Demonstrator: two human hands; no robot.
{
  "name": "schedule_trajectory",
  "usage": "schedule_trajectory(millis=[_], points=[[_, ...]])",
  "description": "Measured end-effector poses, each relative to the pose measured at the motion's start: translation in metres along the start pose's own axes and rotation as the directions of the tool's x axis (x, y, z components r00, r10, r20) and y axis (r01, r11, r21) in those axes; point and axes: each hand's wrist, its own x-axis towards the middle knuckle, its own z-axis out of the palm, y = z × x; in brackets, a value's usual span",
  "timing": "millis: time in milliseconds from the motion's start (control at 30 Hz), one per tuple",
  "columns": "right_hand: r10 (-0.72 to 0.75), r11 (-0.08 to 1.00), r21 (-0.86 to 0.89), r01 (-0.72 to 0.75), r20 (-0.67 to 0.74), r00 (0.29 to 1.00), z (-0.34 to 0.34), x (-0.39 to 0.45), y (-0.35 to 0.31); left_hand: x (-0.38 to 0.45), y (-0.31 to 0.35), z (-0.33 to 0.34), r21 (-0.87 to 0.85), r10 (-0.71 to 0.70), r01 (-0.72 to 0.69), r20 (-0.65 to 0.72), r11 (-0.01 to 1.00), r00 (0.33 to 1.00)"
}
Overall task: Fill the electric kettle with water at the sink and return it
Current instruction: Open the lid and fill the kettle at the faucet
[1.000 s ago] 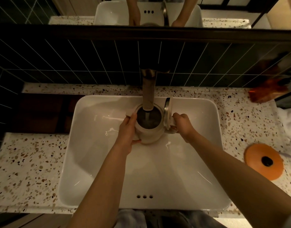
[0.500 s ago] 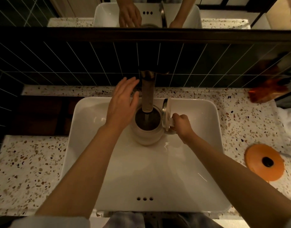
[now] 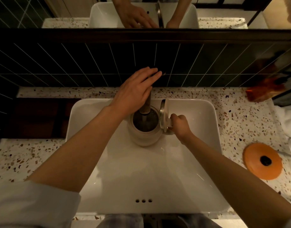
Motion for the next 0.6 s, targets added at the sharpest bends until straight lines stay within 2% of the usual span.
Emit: schedule_trajectory(millis=[133, 267, 433, 533, 600], points=[[-0.005, 1.0, -0.007, 0.005, 0.001, 1.0, 0.0, 0.0, 0.0, 0.001, -0.002, 0.002, -0.012, -0.003, 0.003, -0.015, 1.0, 1.0], [-0.012, 1.0, -0.005, 0.012, 0.0, 1.0, 0.0, 0.0, 0.0, 0.001, 0.001, 0.009, 0.048, 0.065, -0.066, 0.03, 0.997, 0.997], [-0.015, 1.0, -0.004, 0.015, -0.004, 1.0, 0.0, -0.002, -0.002, -0.004, 0.005, 0.018, 0.04, 0.046, -0.048, 0.031, 0.998, 0.998], [-0.012, 1.0, 0.004, 0.012, -0.006, 1.0, 0.0, -0.003, -0.001, -0.017, 0.005, 0.017, -0.005, -0.086, 0.086, 0.017, 0.996, 0.996], [-0.006, 1.0, -0.005, 0.006, -0.011, 1.0, 0.0, -0.003, -0.001, -0.034, 0.0, 0.019, -0.155, -0.314, 0.3, -0.079, 0.941, 0.946]])
